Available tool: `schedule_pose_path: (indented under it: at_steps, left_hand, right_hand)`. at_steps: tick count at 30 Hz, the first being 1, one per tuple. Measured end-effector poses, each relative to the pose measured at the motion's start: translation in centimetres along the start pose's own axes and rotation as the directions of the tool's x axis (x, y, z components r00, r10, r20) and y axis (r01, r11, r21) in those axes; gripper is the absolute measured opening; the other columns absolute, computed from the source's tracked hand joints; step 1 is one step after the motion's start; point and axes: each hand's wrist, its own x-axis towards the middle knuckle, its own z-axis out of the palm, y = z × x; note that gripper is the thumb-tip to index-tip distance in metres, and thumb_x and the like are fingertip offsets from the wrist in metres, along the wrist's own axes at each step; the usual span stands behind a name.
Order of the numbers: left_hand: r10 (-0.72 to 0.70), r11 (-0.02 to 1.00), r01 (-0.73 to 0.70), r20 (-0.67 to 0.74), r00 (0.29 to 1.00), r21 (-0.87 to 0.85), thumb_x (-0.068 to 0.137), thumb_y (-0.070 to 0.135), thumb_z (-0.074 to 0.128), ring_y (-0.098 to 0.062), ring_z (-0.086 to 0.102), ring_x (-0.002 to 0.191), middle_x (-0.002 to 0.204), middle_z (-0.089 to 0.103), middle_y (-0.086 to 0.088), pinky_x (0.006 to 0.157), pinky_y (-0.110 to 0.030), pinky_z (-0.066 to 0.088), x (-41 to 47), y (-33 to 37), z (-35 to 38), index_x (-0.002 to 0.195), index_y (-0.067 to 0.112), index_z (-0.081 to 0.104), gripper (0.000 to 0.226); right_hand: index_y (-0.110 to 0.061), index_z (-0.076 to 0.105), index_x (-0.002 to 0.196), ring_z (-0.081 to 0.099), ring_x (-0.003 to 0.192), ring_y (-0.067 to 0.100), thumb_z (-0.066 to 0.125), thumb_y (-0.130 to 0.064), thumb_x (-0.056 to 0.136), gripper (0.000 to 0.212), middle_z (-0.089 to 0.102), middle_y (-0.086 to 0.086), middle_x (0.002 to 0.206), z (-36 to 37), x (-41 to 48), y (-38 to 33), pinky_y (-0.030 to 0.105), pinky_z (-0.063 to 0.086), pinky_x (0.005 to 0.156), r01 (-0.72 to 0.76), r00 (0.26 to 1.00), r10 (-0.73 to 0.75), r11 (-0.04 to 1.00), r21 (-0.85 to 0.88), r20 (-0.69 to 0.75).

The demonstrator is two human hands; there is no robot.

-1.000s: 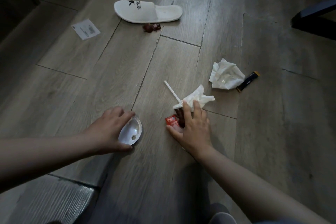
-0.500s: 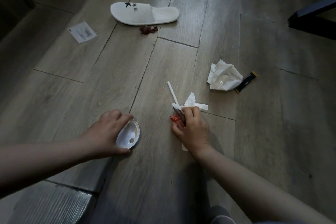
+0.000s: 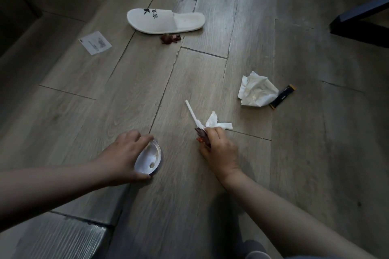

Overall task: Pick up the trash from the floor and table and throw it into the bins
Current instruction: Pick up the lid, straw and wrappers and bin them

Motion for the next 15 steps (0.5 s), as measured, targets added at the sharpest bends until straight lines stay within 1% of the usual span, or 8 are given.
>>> schedule_pose_path:
  at_steps: [2,4,6,8,10,12,15]
  left_hand:
    - [0.003,1.0,-0.003,0.0,1.0,0.007,0.045,0.081,0.045,-0.018,0.039,0.116,0.125,0.034,0.006,0.092,-0.031,0.043,0.01,0.07,-0.05,0.143,0.032,0.023,0.112]
    - [0.005,1.0,-0.005,-0.002,1.0,0.007,0.045,0.081,0.045,-0.019,0.039,0.116,0.125,0.034,0.006,0.091,-0.029,0.042,0.05,0.12,-0.12,0.144,0.031,0.023,0.113]
    - [0.008,1.0,-0.008,0.001,1.0,0.008,0.049,0.079,0.051,-0.019,0.038,0.117,0.127,0.033,0.006,0.09,-0.027,0.041,0.06,0.13,-0.12,0.145,0.031,0.022,0.112]
    - [0.003,1.0,-0.003,0.002,1.0,0.017,0.053,0.076,0.057,-0.019,0.037,0.12,0.127,0.033,0.006,0.09,-0.027,0.041,0.01,0.2,-0.09,0.144,0.031,0.021,0.108]
    - [0.001,1.0,-0.001,-0.002,1.0,0.027,0.048,0.08,0.049,-0.019,0.037,0.12,0.126,0.033,0.006,0.09,-0.029,0.042,0.01,0.22,-0.13,0.144,0.032,0.022,0.111]
    - [0.003,1.0,-0.003,-0.008,1.0,0.03,0.044,0.082,0.041,-0.019,0.038,0.12,0.126,0.034,0.006,0.092,-0.029,0.043,0.08,0.24,-0.16,0.144,0.031,0.023,0.113]
    - [0.007,1.0,-0.007,-0.018,1.0,0.019,0.044,0.082,0.041,-0.02,0.038,0.119,0.126,0.035,0.005,0.095,-0.03,0.042,0.17,0.18,-0.12,0.144,0.03,0.024,0.114]
  right_hand:
    - [-0.013,0.064,0.09,0.057,0.055,0.019,0.05,-0.037,0.083,0.028,0.06,0.001,0.082,0.08,0.07,0.19,0.022,0.035,0.045,0.018,1.0,-0.018,0.999,0.037,0.002]
    - [-0.012,0.063,0.091,0.059,0.06,0.022,0.056,-0.032,0.084,0.022,0.06,0.002,0.084,0.18,0.21,0.44,0.024,0.037,0.047,0.005,1.0,-0.008,0.995,0.098,0.03]
    - [-0.012,0.063,0.091,0.059,0.063,0.024,0.063,-0.028,0.084,0.017,0.06,0.002,0.085,0.26,0.31,0.58,0.026,0.039,0.049,-0.028,0.998,0.02,0.988,0.153,0.056]
    - [-0.014,0.061,0.088,0.057,0.06,0.022,0.057,-0.034,0.085,0.02,0.059,0.0,0.081,0.28,0.32,0.51,0.027,0.039,0.046,-0.052,0.998,0.046,0.989,0.135,0.045]
    - [-0.015,0.059,0.085,0.055,0.057,0.021,0.055,-0.036,0.085,0.021,0.058,-0.002,0.078,0.25,0.32,0.25,0.03,0.04,0.044,-0.095,0.995,0.093,0.989,0.11,0.025]
    - [-0.014,0.058,0.083,0.055,0.059,0.022,0.062,-0.029,0.085,0.015,0.058,-0.002,0.077,0.29,0.33,0.04,0.032,0.04,0.046,-0.153,0.988,0.151,0.979,0.135,0.023]
    - [-0.013,0.056,0.078,0.054,0.061,0.021,0.067,-0.022,0.083,0.015,0.056,-0.001,0.073,0.23,0.51,-0.05,0.034,0.041,0.05,-0.205,0.979,0.204,0.961,0.186,0.025]
